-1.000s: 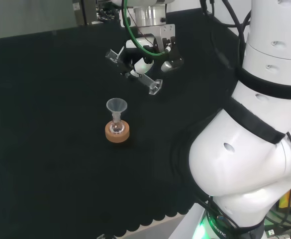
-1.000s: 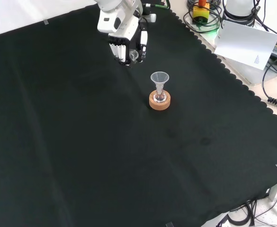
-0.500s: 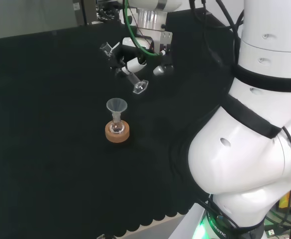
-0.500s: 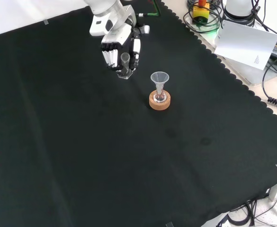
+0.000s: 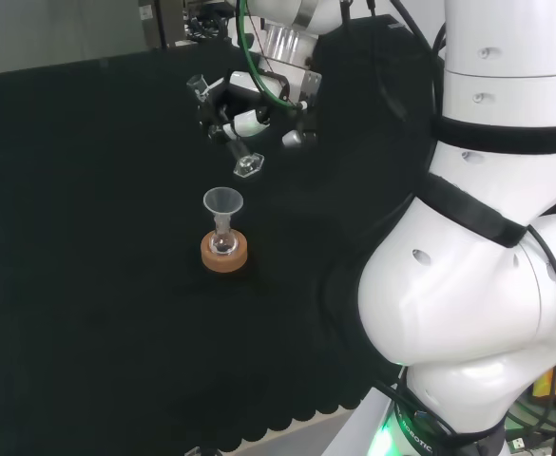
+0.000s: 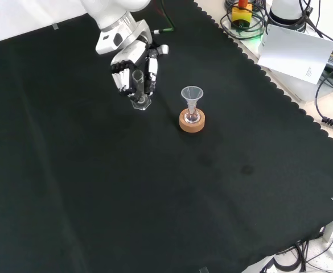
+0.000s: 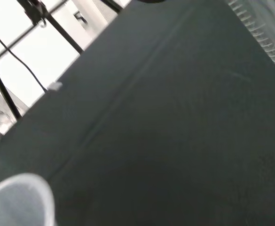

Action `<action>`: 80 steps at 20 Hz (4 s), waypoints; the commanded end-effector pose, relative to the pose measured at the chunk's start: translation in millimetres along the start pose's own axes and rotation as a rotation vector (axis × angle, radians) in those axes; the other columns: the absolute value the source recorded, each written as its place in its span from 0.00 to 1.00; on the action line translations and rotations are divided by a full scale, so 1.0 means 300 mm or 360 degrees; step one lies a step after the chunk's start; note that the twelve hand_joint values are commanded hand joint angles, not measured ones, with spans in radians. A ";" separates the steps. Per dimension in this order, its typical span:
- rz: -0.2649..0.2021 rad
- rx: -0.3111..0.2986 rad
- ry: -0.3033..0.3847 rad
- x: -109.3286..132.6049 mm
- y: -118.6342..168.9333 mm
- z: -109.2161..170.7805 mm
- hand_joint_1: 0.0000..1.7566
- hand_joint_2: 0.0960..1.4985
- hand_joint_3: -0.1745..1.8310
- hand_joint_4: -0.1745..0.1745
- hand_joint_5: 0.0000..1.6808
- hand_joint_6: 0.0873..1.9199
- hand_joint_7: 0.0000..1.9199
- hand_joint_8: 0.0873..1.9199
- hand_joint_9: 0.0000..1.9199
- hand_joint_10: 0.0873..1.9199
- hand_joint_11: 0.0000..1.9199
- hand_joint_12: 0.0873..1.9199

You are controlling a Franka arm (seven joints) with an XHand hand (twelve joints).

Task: Put the graduated cylinder back on the table.

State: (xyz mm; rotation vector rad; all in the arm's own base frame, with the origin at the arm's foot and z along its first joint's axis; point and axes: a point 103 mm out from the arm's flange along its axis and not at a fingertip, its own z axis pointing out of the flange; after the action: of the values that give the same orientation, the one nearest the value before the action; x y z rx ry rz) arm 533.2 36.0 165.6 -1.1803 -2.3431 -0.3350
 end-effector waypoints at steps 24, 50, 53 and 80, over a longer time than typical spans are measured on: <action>-0.0098 -0.0318 0.0243 -0.208 0.149 0.122 0.71 0.75 0.09 0.00 0.54 0.56 0.49 0.55 0.72 0.00 0.60 0.40; -0.0063 -0.0388 0.0258 -0.253 0.147 0.161 0.68 0.77 0.09 0.00 0.52 0.60 0.46 0.52 0.69 0.00 0.56 0.42; -0.0063 -0.0391 0.0266 -0.263 0.146 0.177 0.65 0.77 0.09 0.00 0.52 0.59 0.49 0.33 0.69 0.00 0.56 0.42; -0.0020 -0.0372 0.0302 -0.266 0.091 0.112 0.58 0.66 0.00 0.38 0.34 0.31 0.32 0.27 0.53 0.00 0.33 0.61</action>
State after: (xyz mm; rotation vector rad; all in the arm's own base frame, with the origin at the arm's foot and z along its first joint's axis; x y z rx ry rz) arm 583.0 15.8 89.6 -1.1563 -2.2015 -0.7043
